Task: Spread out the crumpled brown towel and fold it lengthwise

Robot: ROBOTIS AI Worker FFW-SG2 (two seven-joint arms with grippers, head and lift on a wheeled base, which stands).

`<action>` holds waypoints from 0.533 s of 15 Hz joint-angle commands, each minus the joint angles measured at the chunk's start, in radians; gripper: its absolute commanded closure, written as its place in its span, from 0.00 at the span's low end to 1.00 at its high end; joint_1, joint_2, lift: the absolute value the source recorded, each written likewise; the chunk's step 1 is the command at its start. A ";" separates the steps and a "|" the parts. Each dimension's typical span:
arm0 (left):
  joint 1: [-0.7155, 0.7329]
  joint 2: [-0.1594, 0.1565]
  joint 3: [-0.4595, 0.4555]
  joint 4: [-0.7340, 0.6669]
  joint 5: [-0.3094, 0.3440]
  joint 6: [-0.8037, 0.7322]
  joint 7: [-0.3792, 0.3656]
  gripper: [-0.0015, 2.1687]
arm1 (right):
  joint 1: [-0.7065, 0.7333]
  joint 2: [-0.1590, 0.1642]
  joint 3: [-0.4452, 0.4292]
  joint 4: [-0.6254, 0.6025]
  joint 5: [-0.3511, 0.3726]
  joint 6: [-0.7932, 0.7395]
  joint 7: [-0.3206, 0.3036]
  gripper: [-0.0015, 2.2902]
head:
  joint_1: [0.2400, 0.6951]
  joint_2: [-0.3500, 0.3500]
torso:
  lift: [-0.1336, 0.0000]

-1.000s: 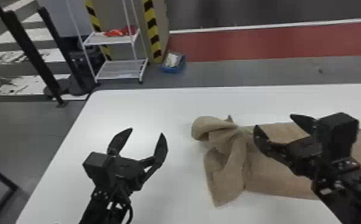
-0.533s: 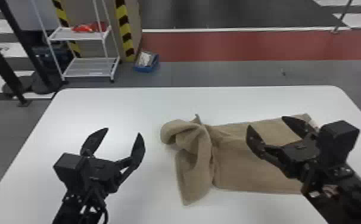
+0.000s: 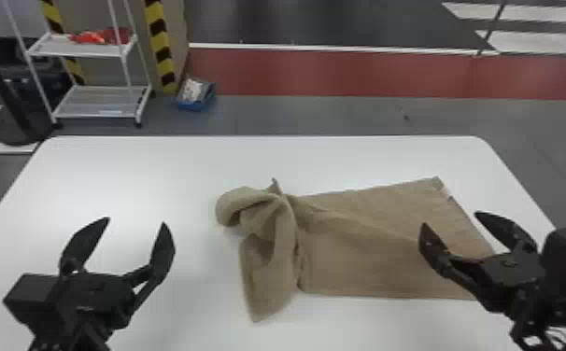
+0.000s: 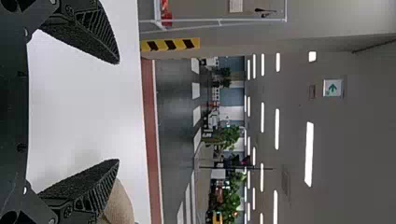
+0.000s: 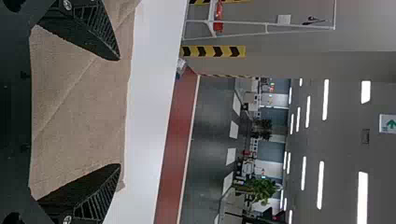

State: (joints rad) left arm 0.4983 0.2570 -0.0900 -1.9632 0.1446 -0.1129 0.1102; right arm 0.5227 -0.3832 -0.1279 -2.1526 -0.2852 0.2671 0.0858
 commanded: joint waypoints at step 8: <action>0.206 0.030 0.013 -0.005 0.032 -0.228 -0.069 0.07 | 0.231 0.072 -0.226 0.049 -0.100 -0.117 0.023 0.08 | 1.00 0.21 | 0.04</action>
State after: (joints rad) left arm 0.6801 0.2827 -0.0691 -1.9558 0.1720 -0.3262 0.0545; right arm 0.7401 -0.3303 -0.3339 -2.1140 -0.3803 0.1509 0.0954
